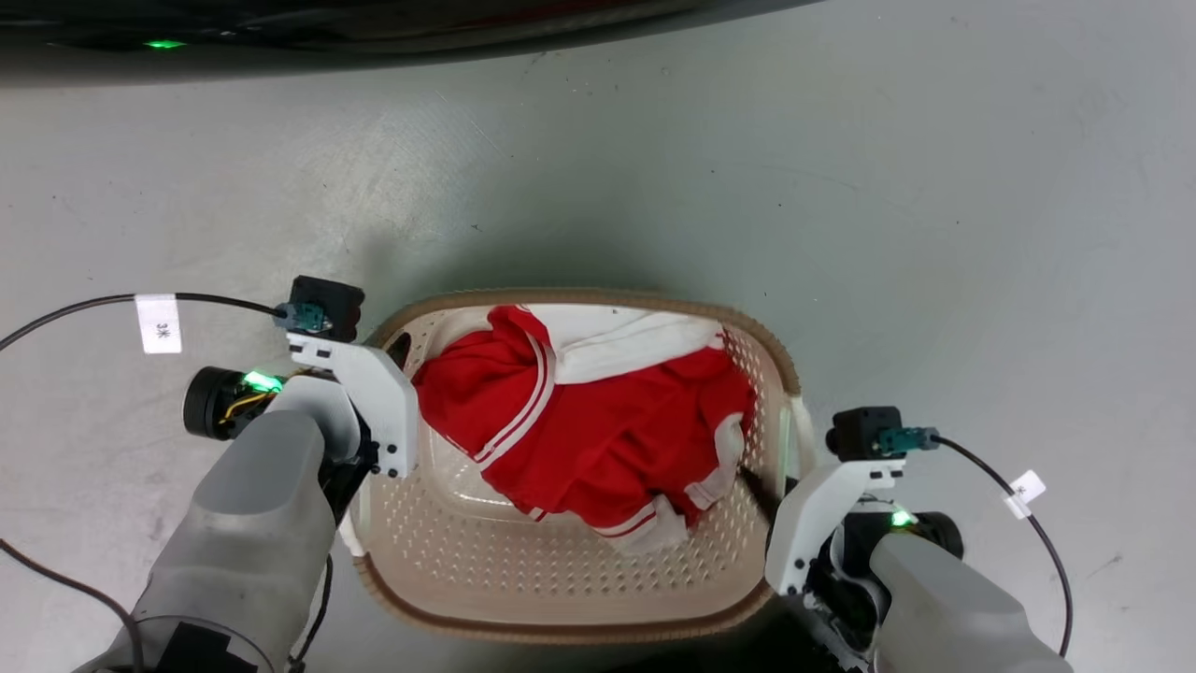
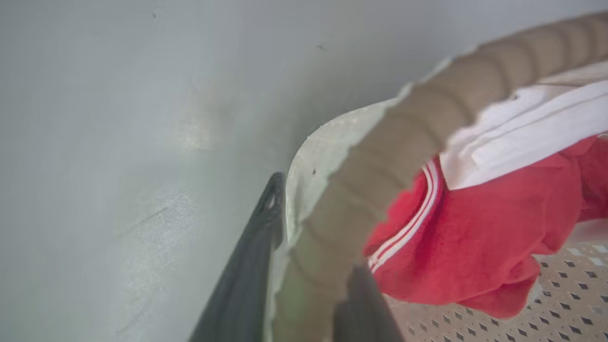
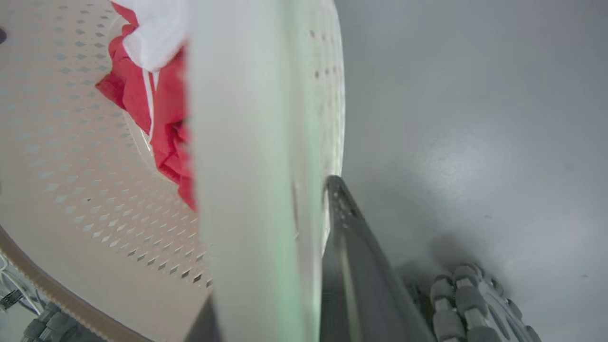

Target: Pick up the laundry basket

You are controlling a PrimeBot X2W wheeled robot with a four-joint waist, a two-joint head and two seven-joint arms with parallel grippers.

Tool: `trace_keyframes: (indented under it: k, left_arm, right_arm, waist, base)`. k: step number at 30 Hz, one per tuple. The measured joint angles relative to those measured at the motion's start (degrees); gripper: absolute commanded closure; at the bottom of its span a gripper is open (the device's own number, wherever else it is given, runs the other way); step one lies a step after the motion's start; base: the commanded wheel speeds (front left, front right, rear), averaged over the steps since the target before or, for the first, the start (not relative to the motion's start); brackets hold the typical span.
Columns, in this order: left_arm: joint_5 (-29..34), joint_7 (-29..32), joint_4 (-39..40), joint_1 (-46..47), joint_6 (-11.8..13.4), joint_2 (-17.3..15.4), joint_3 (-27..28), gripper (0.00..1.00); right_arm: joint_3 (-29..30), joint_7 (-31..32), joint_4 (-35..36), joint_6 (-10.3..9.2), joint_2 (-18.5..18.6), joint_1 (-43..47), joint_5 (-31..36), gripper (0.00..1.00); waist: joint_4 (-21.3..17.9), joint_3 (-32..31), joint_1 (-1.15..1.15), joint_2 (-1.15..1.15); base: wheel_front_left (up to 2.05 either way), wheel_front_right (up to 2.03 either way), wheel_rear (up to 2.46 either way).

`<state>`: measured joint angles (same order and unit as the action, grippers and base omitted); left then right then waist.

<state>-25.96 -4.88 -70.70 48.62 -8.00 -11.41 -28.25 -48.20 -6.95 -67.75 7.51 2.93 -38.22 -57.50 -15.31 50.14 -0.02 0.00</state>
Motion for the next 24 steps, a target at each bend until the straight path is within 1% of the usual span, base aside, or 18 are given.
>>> trace_keyframes:
  k: [10,17,24]
  left_arm:
    - [-3.1,-0.1,0.3,-0.9,0.5,0.3,-2.5,1.00]
    - [-5.5,1.2,-0.1,-2.4,0.6,2.2,-4.1,1.00]
    - [-7.9,2.9,-0.2,-2.4,0.7,5.0,-6.2,1.00]
  right_arm:
    - [-4.9,-1.0,-2.1,-0.13,-0.1,-1.5,-5.1,1.00]
    - [-7.8,-0.9,-3.7,-0.16,0.3,-1.4,-7.4,1.00]
    - [-8.8,0.3,-6.4,-0.20,0.8,-1.6,-7.5,1.00]
  waist:
    - [0.3,-1.3,0.02,0.00]
    - [1.3,-4.5,0.02,-0.01]
    - [3.7,-9.7,0.02,0.00]
  base:
    - [0.00,0.00,0.00]
    - [0.00,0.00,0.00]
    - [0.00,0.00,0.00]
